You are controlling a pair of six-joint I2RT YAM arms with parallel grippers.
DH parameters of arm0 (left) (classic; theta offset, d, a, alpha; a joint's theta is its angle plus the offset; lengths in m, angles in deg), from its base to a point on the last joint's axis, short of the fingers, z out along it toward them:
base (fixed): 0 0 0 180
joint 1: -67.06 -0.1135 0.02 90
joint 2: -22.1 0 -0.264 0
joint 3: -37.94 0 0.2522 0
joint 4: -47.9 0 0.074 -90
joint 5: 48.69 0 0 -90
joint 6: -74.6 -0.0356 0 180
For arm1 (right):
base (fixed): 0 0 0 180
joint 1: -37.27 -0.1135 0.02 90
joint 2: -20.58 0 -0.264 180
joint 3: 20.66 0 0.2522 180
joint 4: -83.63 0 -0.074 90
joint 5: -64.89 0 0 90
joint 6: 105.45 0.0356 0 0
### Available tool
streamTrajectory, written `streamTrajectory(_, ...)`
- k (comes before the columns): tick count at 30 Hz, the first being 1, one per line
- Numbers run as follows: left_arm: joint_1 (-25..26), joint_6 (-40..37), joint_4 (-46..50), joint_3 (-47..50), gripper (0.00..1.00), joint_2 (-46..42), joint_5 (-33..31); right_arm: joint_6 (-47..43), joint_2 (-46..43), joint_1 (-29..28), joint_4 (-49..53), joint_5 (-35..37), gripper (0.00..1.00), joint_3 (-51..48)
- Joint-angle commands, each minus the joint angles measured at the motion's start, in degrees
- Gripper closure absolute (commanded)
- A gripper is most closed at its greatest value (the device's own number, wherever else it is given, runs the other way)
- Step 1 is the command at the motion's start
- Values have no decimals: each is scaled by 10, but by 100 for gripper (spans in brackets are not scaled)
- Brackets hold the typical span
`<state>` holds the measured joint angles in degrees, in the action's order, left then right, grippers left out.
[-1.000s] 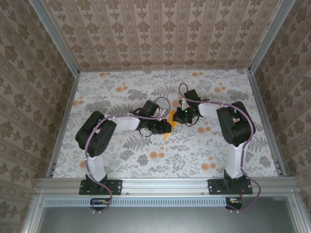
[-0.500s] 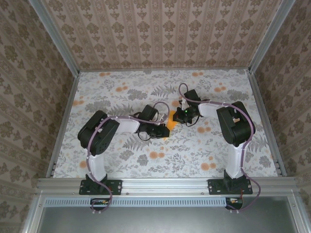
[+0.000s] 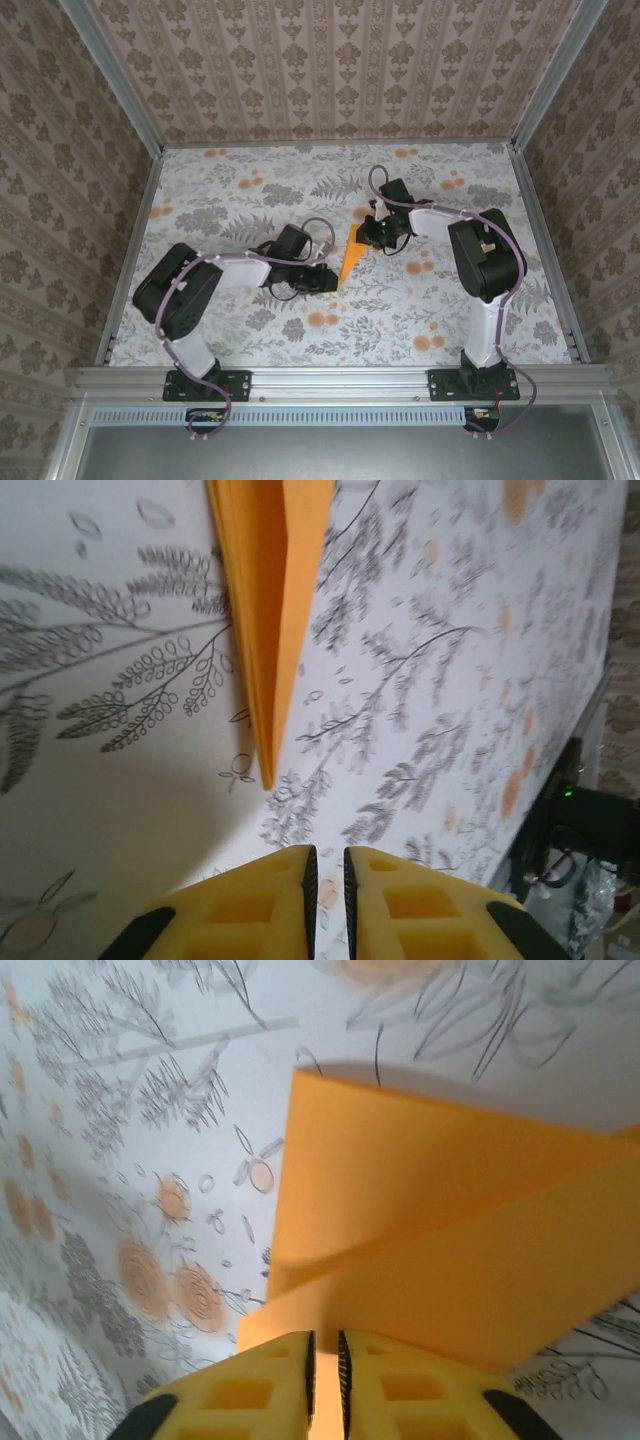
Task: Fold a paper plane with a square sheet of paper (fold left side to right side)
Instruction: Fold the wing for the fifth time at the center of the table, then pick up the paper plane at the center of the table.
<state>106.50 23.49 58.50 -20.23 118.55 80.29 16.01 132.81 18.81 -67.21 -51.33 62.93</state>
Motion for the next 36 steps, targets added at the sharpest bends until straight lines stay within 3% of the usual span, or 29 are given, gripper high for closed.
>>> streamTrajectory(1, -22, -8, 10, 2, 76, -66, -14, -12, -80, 2, 36, 63, 73, 15)
streamTrajectory(7, -64, -17, 32, 12, 55, -151, -120, 29, -186, -26, 90, 198, 53, -44)
streamTrajectory(11, -88, -10, 30, 25, 46, -184, -172, 89, -214, -64, 95, 250, 41, -77)
streamTrajectory(15, -100, -16, 34, 36, 44, -201, -192, 128, -191, -103, 89, 275, 37, -72)
streamTrajectory(21, -103, -27, 42, 56, 43, -220, -194, 149, -112, -145, 114, 312, 37, -9)
streamTrajectory(26, -107, -35, 58, 72, 42, -250, -202, 167, -74, -157, 120, 319, 52, 1)
streamTrajectory(31, -109, -45, 80, 78, 42, -274, -215, 143, -103, -163, 106, 304, 98, 2)
streamTrajectory(36, -110, -47, 88, 77, 41, -286, -223, 119, -188, -164, 50, 252, 100, -42)
